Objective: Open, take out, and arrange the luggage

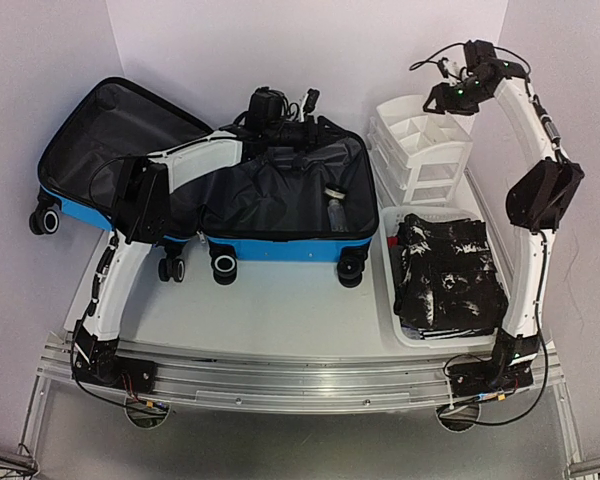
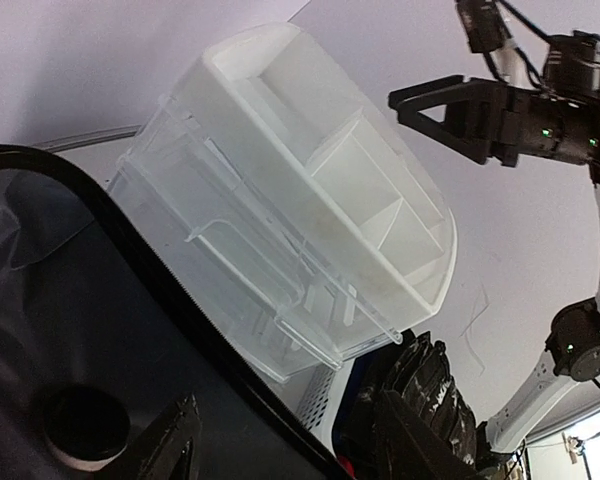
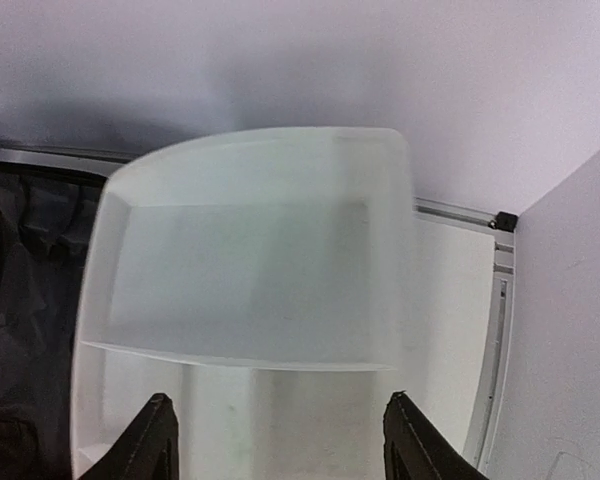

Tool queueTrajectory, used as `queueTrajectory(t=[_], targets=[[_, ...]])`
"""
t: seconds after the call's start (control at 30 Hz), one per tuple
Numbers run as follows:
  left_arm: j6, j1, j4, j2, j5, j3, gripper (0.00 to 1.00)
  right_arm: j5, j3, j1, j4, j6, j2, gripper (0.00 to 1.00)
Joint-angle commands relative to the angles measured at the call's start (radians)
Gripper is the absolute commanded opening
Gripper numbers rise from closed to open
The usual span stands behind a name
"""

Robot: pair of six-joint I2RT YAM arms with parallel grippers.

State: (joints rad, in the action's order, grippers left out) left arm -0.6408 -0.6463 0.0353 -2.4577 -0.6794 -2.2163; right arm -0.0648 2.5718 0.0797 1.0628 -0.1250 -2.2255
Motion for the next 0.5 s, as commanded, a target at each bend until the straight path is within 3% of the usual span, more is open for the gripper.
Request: queueTrajectory(t=[0.0, 0.07, 0.13, 0.33, 0.47], targets=[[0.164, 0.065, -0.181, 0.134, -0.010, 0.023, 0.64, 0.090, -0.018, 0.123, -0.041, 0.131, 0.102, 0.70], [0.235, 0.088, -0.273, 0.156, -0.003, 0.032, 0.70, 0.089, -0.068, 0.182, -0.074, 0.180, 0.118, 0.78], [0.325, 0.110, -0.382, 0.169, 0.027, 0.022, 0.77, 0.129, -0.086, 0.242, -0.078, 0.199, 0.113, 0.79], [0.579, 0.150, -0.635, 0.213, 0.128, 0.009, 0.85, 0.193, -0.096, 0.355, -0.078, 0.282, 0.068, 0.69], [0.575, 0.184, -0.691, 0.219, 0.147, 0.017, 0.85, 0.245, -0.115, 0.377, -0.078, 0.335, 0.026, 0.63]])
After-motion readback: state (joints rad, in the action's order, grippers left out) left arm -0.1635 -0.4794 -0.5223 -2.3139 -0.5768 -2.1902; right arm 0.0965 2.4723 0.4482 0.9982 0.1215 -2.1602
